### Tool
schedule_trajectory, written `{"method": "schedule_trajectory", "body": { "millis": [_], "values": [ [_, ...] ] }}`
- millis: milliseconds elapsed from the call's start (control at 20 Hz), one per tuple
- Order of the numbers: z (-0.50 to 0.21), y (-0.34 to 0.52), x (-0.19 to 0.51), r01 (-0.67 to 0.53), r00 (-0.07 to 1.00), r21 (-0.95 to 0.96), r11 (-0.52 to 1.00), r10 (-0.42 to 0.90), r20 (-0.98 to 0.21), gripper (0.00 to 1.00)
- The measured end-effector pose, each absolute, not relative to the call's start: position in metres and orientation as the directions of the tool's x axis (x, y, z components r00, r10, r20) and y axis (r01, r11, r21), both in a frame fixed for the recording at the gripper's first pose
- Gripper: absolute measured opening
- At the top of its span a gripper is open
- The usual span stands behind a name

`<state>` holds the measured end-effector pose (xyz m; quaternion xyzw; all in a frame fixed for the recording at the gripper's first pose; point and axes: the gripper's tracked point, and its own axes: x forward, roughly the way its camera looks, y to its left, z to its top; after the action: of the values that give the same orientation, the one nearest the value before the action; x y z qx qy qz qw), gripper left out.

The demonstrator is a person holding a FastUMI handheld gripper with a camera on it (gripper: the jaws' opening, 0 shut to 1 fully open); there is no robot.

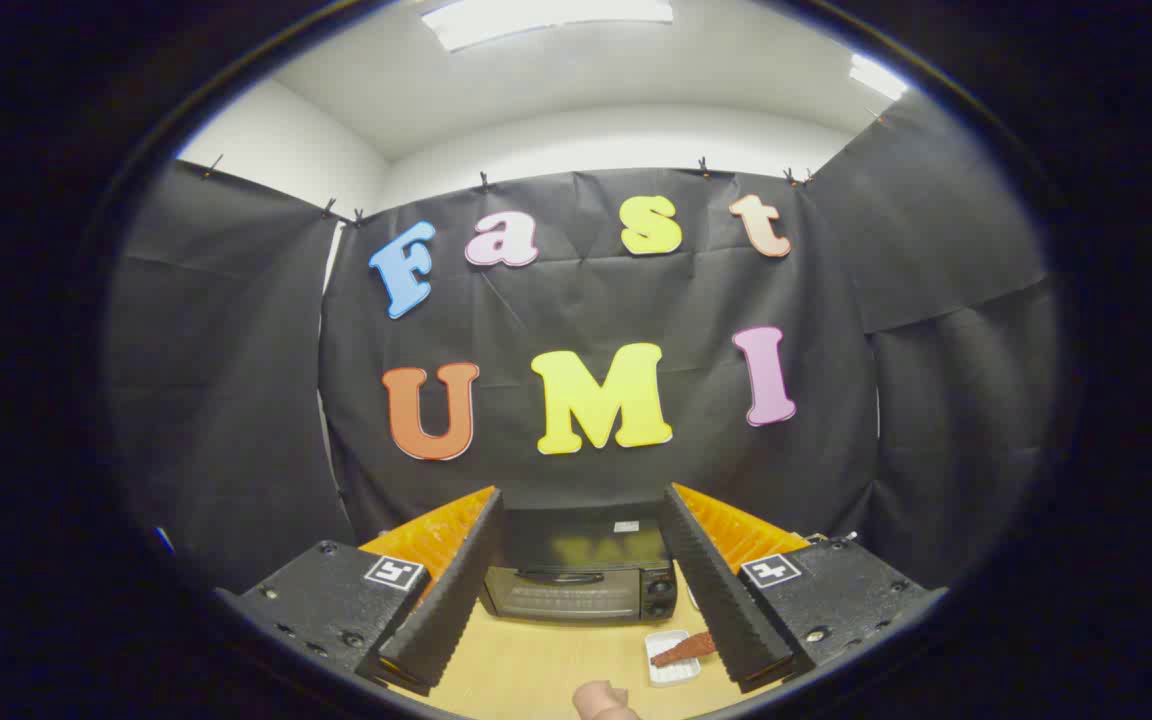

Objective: Open the toaster oven, put the food inside, and close the toaster oven door.

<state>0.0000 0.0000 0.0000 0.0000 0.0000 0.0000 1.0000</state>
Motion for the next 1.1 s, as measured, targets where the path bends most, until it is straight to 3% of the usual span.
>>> {"method": "schedule_trajectory", "body": {
  "millis": [650,1100],
  "values": [
    [-0.044,0.006,0.039,0.009,0.999,-0.008,1.0,-0.009,-0.037,1.0],
    [-0.16,0.011,0.171,0.033,0.968,0.036,0.999,-0.022,-0.249,1.0]
  ]
}}
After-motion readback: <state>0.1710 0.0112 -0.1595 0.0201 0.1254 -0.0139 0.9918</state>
